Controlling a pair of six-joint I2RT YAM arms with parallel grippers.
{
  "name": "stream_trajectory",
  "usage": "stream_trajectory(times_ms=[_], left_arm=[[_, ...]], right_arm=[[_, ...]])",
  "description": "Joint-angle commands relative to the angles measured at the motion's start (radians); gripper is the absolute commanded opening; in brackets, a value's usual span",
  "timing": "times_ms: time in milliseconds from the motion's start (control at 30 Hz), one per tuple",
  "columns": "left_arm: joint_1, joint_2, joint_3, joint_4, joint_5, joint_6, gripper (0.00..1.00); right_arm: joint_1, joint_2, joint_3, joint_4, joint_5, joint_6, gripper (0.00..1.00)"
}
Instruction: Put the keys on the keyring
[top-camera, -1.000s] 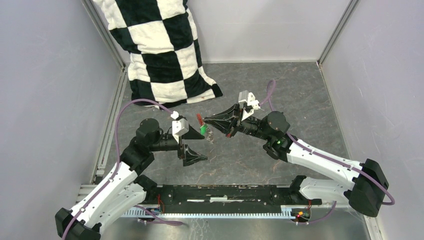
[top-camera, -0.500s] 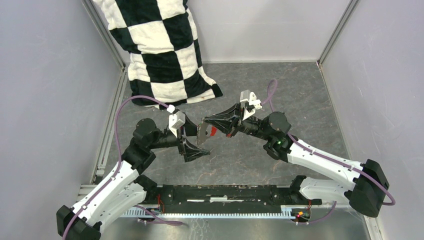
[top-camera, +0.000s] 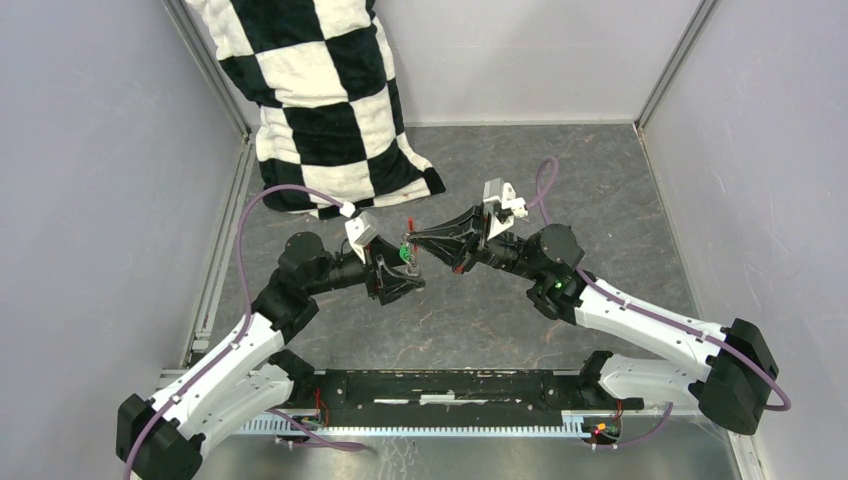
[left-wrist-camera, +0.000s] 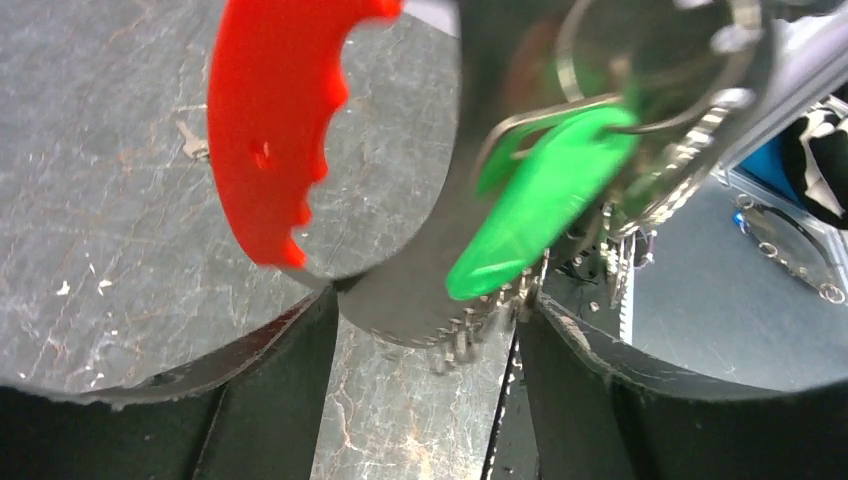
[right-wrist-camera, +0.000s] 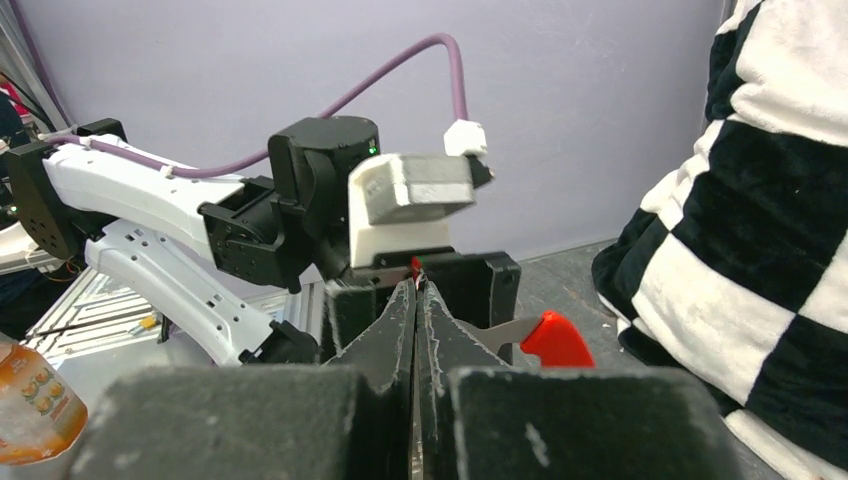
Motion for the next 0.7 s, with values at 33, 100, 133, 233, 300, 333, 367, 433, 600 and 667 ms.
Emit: stream_trajectory(times_ms=[33,100,133,233,300,333,367,433,600,667], left_arm=[[-0.023,0.03,0.001,0.024,-0.119,0.041,0.69],[-0.022,0.024,0.007,0.004,-0.145,0.052,0.74],[-0.023,0.019,0.009,-0.001,-0.142,0.053,0.79],[-0.023,0.001,0.012,0.0,-0.104,0.043,0.87],[-0.022,-0.001,0.011,-0.002,-0.105,0.043,0.84],[-0.022,-0.002,0.012,-0.002,-0.108,0.049,0.82],[-0.022,-0.003,0.014,-0.005,-0.112,0.058,0.78],[-0.023,-0.006,0.018,-0.014,-0.121,0.079,0.68],[-0.023,-0.015,0.037,-0.08,-0.113,0.186,0.24],[-0.023,-0.011,0.039,-0.091,-0.102,0.215,0.1]], right_arm=[[0.0,-0.02,-0.001,0.081,0.012,0.019,0.0],[0.001,-0.02,-0.003,0.078,0.016,0.019,0.0],[0.001,-0.02,-0.003,0.074,0.019,0.017,0.0],[0.001,-0.02,0.001,0.062,0.028,0.012,0.0],[0.001,-0.017,0.005,0.058,0.029,0.011,0.0],[0.001,-0.015,0.006,0.058,0.03,0.012,0.0],[0.0,-0.014,0.008,0.057,0.03,0.014,0.0],[0.0,-0.015,0.008,0.054,0.031,0.014,0.0],[0.0,-0.027,0.003,0.037,0.04,0.009,0.0],[0.001,-0.024,0.006,0.038,0.035,0.014,0.0]])
